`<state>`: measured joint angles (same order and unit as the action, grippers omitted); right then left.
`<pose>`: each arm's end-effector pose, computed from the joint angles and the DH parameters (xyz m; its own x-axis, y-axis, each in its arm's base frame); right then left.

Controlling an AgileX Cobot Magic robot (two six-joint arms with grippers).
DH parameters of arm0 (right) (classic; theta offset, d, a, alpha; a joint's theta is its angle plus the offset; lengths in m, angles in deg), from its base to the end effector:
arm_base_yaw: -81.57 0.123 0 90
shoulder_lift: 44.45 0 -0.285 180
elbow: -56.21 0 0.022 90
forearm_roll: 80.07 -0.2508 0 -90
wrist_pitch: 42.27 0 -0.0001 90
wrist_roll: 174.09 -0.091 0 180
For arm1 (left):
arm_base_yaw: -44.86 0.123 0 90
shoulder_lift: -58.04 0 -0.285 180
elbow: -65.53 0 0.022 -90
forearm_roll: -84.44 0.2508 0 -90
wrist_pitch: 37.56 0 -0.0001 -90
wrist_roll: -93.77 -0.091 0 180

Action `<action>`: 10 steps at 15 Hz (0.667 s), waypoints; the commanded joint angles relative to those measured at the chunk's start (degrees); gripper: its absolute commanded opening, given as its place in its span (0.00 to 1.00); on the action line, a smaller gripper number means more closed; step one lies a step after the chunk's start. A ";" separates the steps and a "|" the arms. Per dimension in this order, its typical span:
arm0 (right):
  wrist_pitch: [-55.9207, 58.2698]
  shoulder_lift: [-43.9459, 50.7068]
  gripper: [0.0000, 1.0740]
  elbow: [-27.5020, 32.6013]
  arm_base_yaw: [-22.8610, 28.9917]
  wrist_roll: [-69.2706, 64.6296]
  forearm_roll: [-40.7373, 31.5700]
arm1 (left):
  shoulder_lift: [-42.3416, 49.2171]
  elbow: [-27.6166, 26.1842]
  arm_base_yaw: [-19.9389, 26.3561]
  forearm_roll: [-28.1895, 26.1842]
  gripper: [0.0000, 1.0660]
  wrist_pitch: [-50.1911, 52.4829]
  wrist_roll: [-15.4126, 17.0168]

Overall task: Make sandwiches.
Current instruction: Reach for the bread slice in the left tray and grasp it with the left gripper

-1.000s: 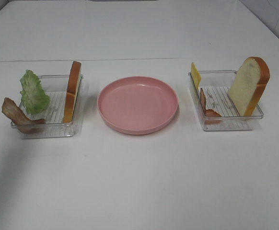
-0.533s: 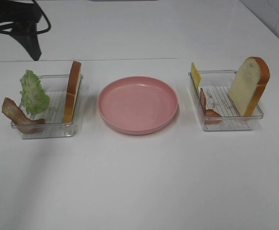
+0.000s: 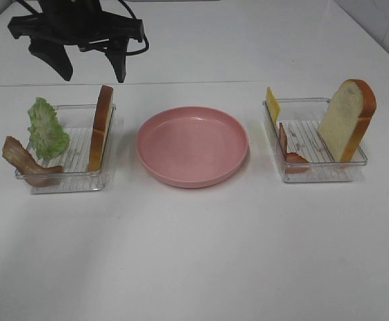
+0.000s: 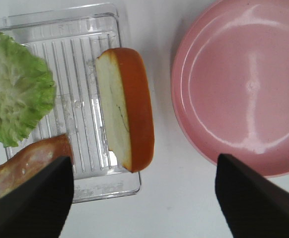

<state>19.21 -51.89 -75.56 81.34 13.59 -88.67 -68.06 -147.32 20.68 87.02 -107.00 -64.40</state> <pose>-0.0074 0.0120 0.2786 -0.4442 -0.0596 -0.8939 -0.1410 0.9900 0.0041 0.4089 -0.1794 0.2742 -0.9555 0.0379 -0.2926 0.0606 0.9958 -0.0688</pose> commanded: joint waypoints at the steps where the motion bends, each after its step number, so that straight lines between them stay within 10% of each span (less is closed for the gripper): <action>1: -0.40 0.80 0.69 0.00 -0.46 0.40 0.00 | -2.23 -0.86 -0.34 0.52 0.69 -4.24 0.74; 10: -0.40 0.80 0.69 0.00 -0.46 0.40 0.00 | -7.62 -0.86 -0.11 3.32 0.69 0.97 3.04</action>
<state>19.21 -51.89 -75.56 81.34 13.59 -88.67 -76.08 -147.90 20.56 90.05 -105.23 -61.82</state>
